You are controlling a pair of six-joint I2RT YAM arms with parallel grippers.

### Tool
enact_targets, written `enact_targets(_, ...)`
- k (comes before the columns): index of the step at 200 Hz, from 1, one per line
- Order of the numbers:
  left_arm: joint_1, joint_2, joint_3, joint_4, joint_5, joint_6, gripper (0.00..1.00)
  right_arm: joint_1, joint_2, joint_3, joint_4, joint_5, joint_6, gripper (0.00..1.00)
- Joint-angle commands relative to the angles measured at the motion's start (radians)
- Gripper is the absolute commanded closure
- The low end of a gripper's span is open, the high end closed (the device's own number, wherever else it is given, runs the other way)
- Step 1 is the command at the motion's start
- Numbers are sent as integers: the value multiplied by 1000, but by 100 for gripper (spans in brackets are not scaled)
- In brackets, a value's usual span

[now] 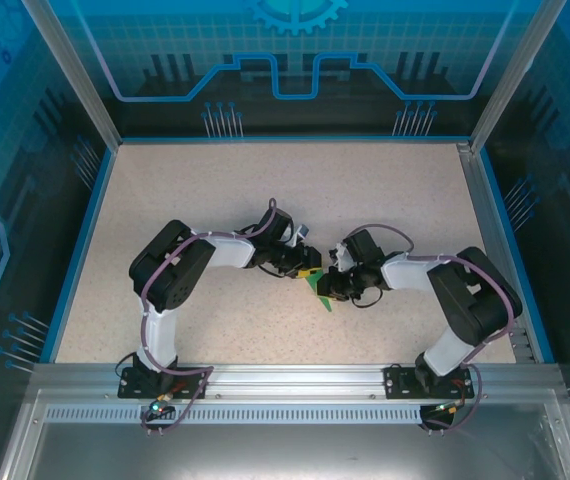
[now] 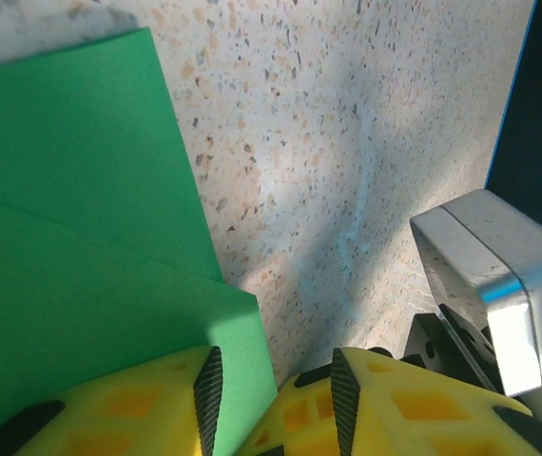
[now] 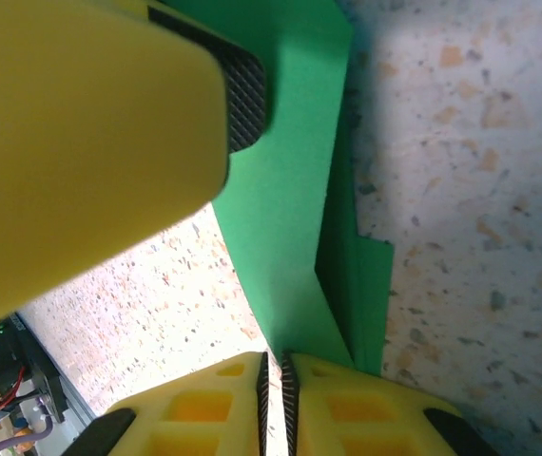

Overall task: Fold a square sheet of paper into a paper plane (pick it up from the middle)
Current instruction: Fold the wing for the fifth time at the center of the table.

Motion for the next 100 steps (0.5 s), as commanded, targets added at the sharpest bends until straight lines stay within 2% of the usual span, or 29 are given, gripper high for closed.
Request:
enact_targets(1,4,53,-5,-83,-49,23,59,-5,32,-54,-18,34,-16,88)
enact_targets(74,12,-78,74,-173,-43,122,50,-7,56,-118,35,41,32,91)
enact_targets(100,12,-127,45,-174,-43,120,54,-6,58,-115,47,40,49,92)
